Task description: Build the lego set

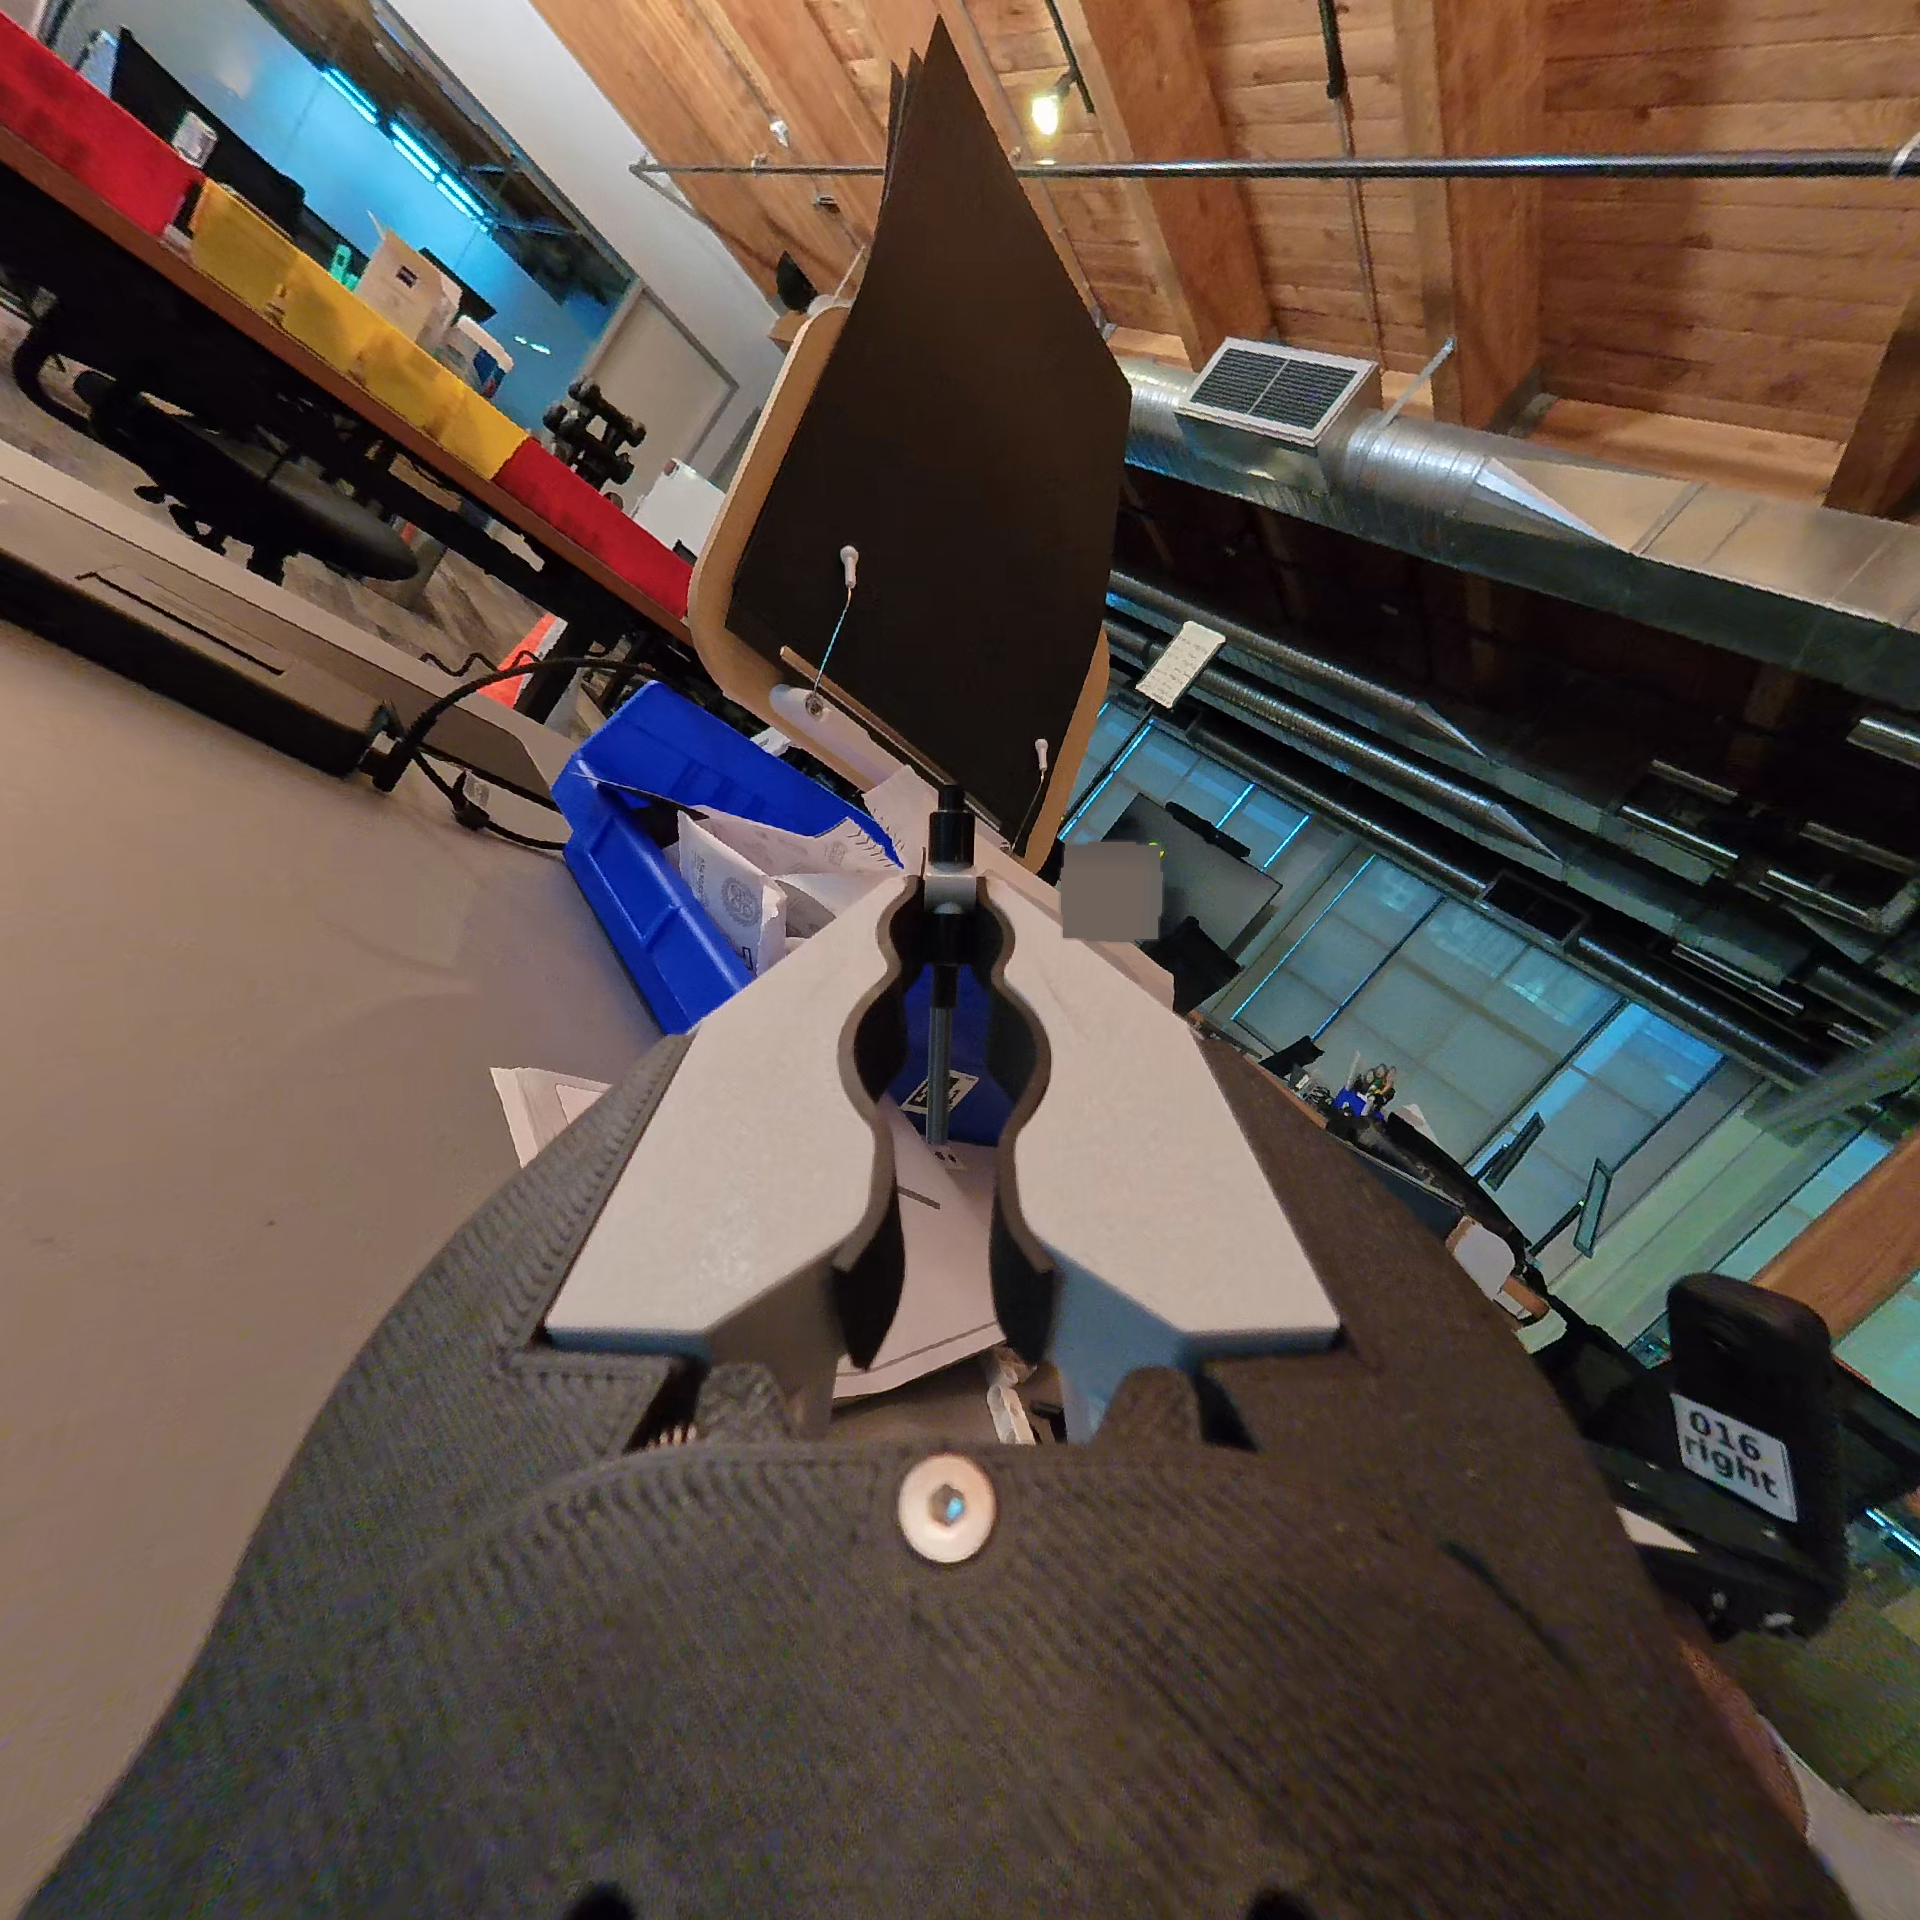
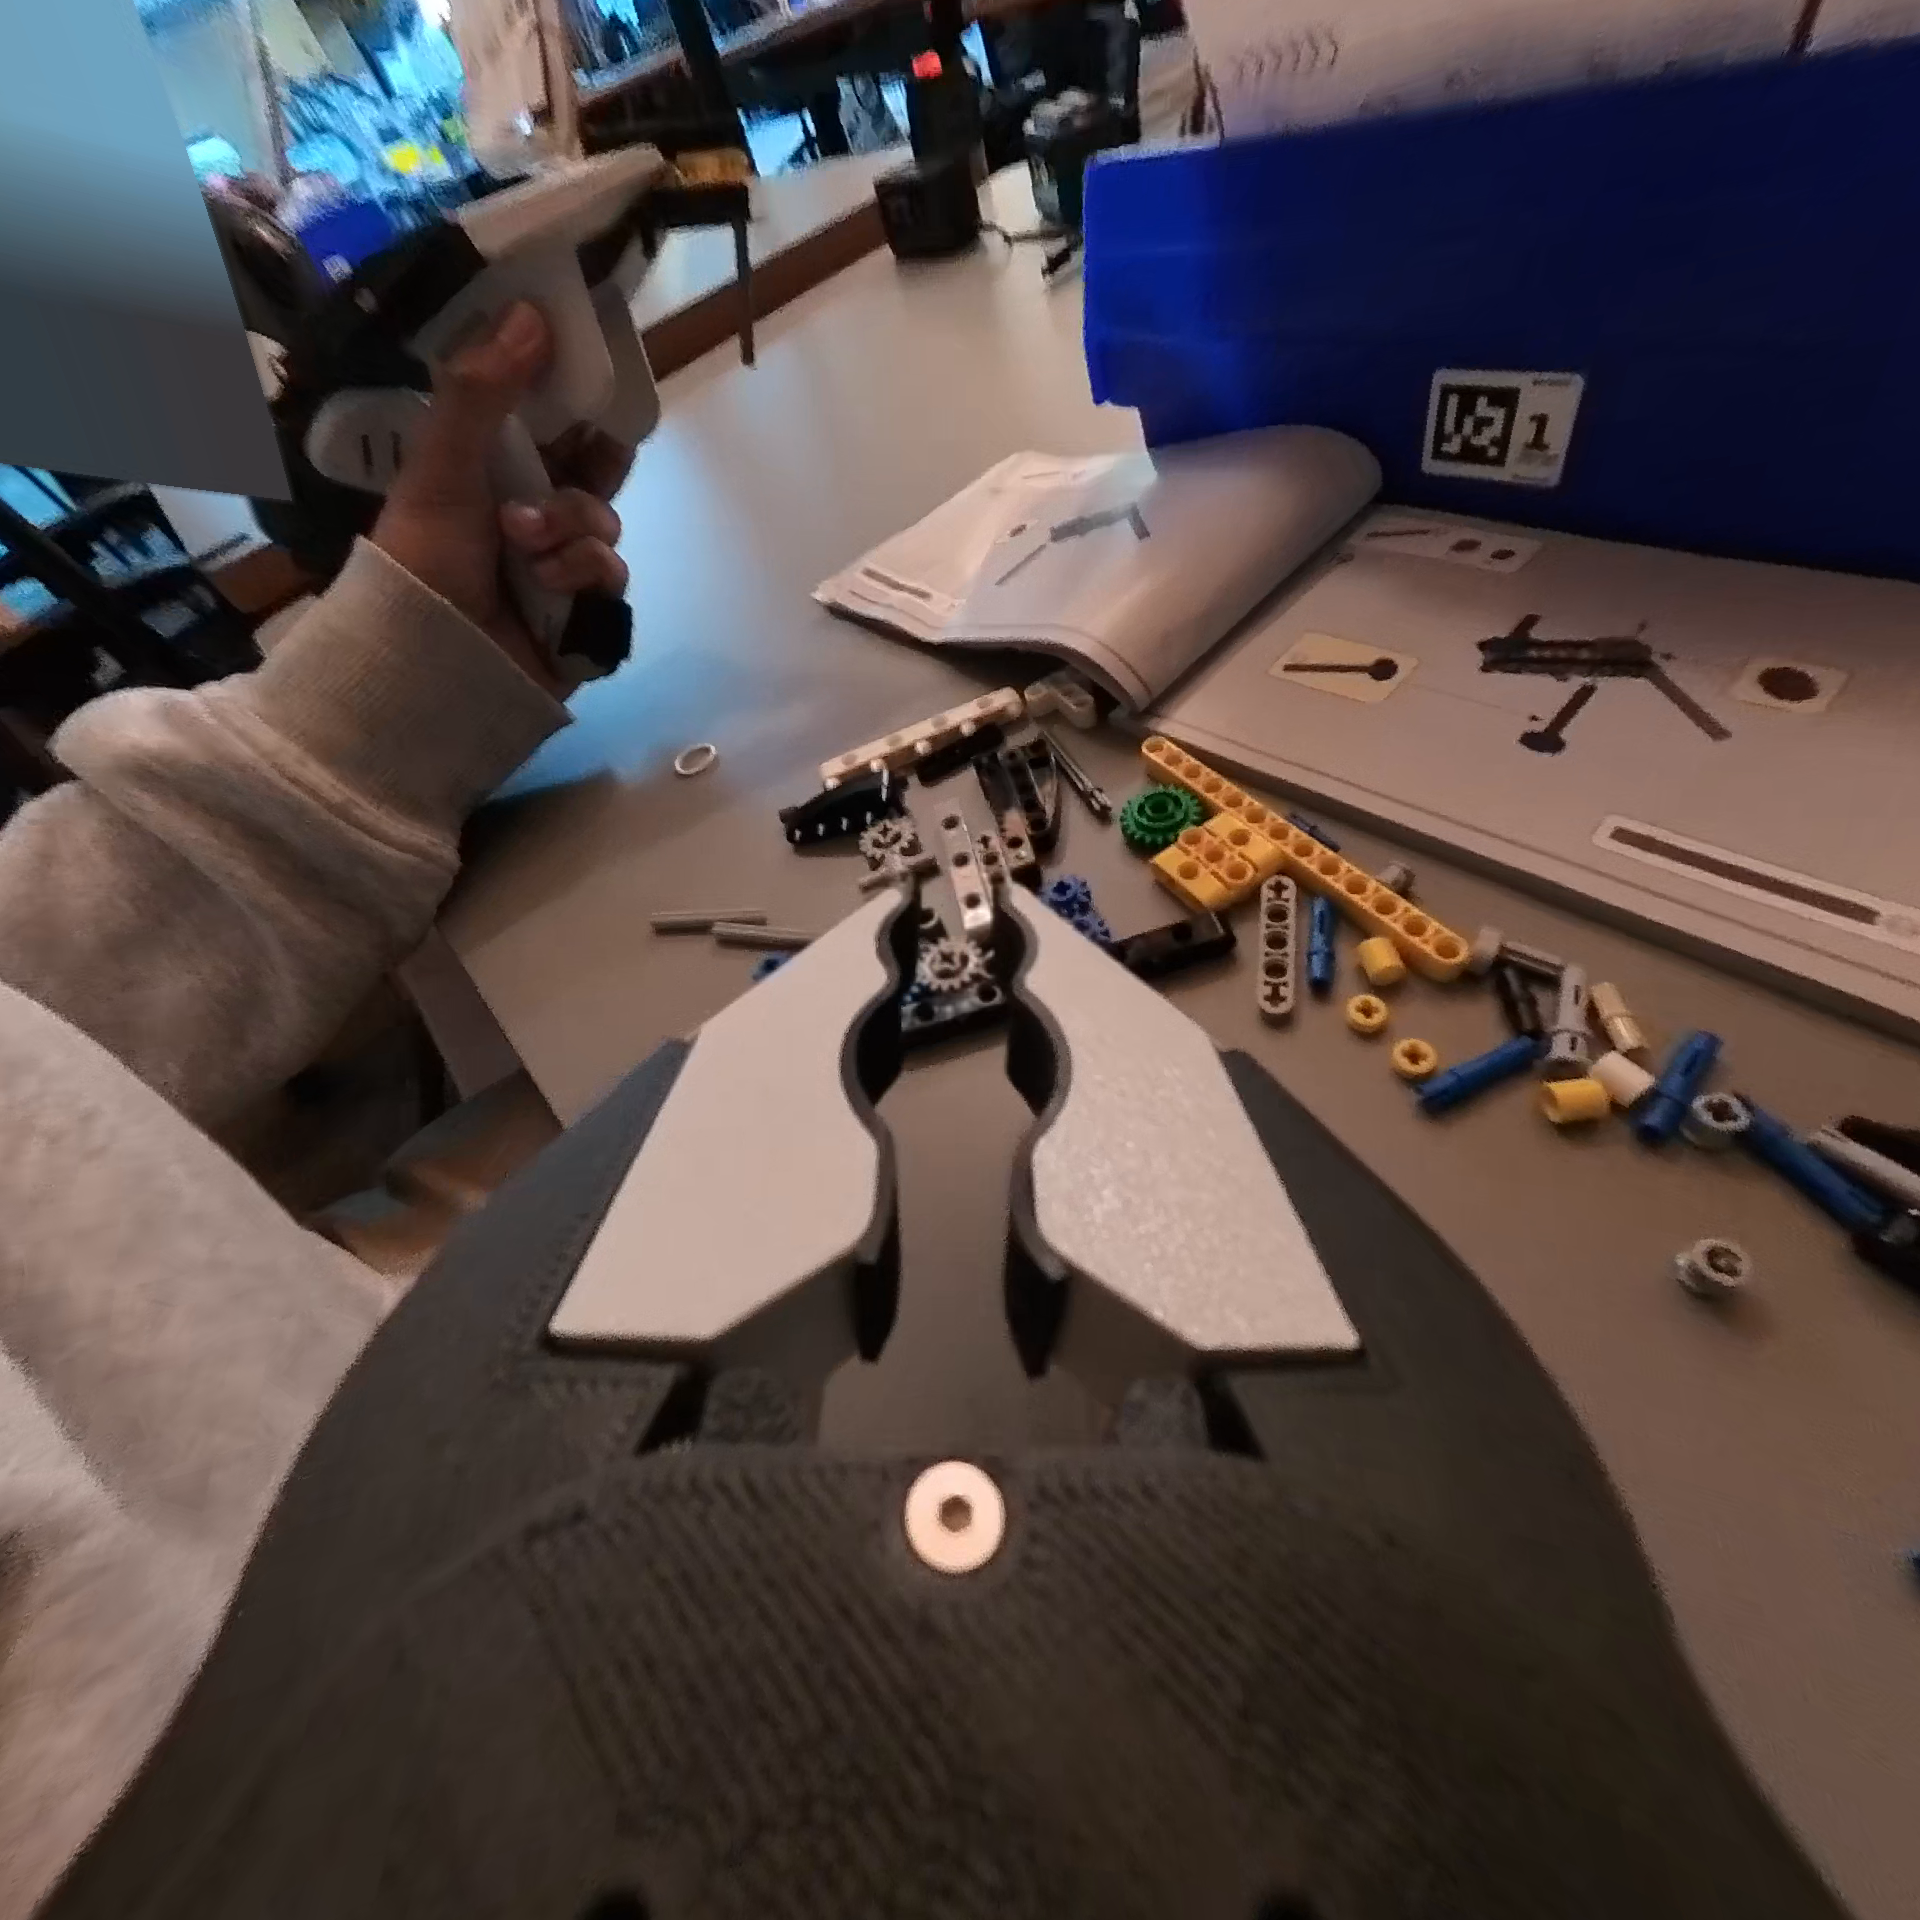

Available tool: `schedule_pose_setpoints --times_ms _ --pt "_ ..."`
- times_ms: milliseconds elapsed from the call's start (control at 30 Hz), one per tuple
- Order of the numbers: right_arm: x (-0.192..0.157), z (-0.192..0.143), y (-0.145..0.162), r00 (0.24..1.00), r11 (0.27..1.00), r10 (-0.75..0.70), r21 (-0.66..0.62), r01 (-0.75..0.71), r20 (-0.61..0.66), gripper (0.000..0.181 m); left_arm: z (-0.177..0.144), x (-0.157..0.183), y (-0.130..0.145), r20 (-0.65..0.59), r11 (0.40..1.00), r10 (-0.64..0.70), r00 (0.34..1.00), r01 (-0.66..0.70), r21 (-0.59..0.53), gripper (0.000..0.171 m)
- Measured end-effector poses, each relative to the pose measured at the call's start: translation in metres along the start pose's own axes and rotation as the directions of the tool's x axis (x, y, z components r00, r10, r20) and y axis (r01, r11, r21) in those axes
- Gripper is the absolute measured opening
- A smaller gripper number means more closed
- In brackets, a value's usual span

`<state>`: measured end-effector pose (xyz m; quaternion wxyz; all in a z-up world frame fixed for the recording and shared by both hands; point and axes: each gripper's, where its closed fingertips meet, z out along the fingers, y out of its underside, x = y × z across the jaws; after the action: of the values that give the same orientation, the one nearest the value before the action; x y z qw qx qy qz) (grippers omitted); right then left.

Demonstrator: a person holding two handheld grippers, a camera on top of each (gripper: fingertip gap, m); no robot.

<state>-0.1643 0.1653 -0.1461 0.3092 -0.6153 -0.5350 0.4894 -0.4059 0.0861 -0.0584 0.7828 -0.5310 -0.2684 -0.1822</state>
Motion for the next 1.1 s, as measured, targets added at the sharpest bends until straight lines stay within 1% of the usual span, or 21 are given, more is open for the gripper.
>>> schedule_pose_setpoints --times_ms 100,200,300,400,533,700,800,967,1100 --pt "0.008 0.009 0.008 0.998 0.995 -0.031 -0.101 0.026 -0.05 0.016 0.0 0.0 0.0 0.001 1.0 0.0 1.0 0.0 0.001 0.006" --pt "0.018 0.015 0.002 0.992 0.987 -0.086 -0.145 0.071 -0.097 0.016 0.0 0.0 0.001 -0.001 1.0 -0.003 1.0 0.003 -0.003 0.006" --pt "0.02 0.025 0.0 0.995 0.975 -0.051 -0.218 0.033 -0.08 0.015 0.001 -0.001 0.001 0.0 1.0 -0.004 1.0 0.004 -0.004 0.006" --pt "0.021 0.038 0.01 0.997 0.944 -0.036 -0.331 0.012 -0.066 0.015 0.0 -0.001 0.0 0.0 1.0 -0.01 1.0 0.01 -0.002 0.006" --pt "0.025 0.046 0.023 0.99 0.893 -0.103 -0.448 0.051 -0.093 0.013 0.0 -0.003 -0.001 0.002 1.0 -0.018 1.0 0.018 0.002 0.006" --pt "0.028 0.047 0.028 0.981 0.86 -0.158 -0.504 0.081 -0.113 0.008 0.0 -0.004 -0.001 0.001 0.999 -0.034 0.999 0.034 0.004 0.006" --pt "0.028 0.049 0.028 0.979 0.859 -0.17 -0.504 0.093 -0.109 0.008 0.0 -0.004 0.0 -0.001 0.999 -0.038 0.999 0.038 0.002 0.006" --pt "0.027 0.049 0.03 0.982 0.858 -0.16 -0.507 0.088 -0.101 0.012 0.0 -0.004 0.0 0.0 0.999 -0.037 0.999 0.037 0.001 0.006" --pt "0.028 0.048 0.03 0.973 0.85 -0.201 -0.514 0.117 -0.11 0.012 0.0 -0.003 0.001 0.002 1.0 -0.028 1.0 0.028 -0.003 0.006"
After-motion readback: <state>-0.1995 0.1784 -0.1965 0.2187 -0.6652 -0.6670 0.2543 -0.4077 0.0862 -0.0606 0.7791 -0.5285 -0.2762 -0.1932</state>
